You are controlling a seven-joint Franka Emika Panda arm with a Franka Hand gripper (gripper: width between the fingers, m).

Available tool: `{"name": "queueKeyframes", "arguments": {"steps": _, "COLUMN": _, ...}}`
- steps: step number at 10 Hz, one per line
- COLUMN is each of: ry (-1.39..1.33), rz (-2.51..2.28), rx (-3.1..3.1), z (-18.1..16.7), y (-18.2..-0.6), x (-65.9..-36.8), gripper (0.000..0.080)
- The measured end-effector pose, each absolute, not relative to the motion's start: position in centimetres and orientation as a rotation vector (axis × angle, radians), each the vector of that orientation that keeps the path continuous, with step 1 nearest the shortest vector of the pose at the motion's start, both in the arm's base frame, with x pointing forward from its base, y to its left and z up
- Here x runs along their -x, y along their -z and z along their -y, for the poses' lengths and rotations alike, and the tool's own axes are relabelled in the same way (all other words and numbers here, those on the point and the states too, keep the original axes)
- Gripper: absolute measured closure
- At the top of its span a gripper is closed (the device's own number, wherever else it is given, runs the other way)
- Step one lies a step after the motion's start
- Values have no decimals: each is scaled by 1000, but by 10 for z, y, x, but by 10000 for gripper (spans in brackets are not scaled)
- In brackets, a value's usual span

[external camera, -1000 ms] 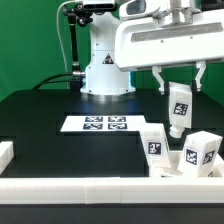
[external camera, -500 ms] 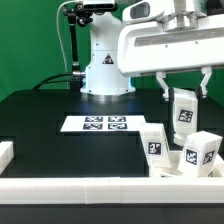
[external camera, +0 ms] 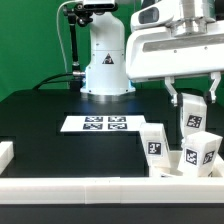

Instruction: Assemble stool

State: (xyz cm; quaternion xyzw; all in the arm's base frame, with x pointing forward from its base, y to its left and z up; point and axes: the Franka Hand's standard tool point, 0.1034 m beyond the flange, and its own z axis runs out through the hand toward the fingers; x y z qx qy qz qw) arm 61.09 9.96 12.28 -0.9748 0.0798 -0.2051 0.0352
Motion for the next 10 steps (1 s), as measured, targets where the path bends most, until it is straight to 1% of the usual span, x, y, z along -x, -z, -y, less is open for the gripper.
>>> {"name": "queueKeyframes", "arguments": {"steps": 2, "ry": 627, "rz": -243, "rx": 2997, "z": -100, "y": -121, "x": -610, "gripper": 476}}
{"name": "queueKeyframes", "arguments": {"steps": 6, "ry": 605, "rz": -237, "rx": 3008, "z": -101, "y": -110, "x": -606, "gripper": 476}}
{"name": "queueKeyframes", "arguments": {"steps": 10, "ry": 600, "rz": -234, "rx": 3012, "z": -102, "y": -106, "x": -606, "gripper": 476}}
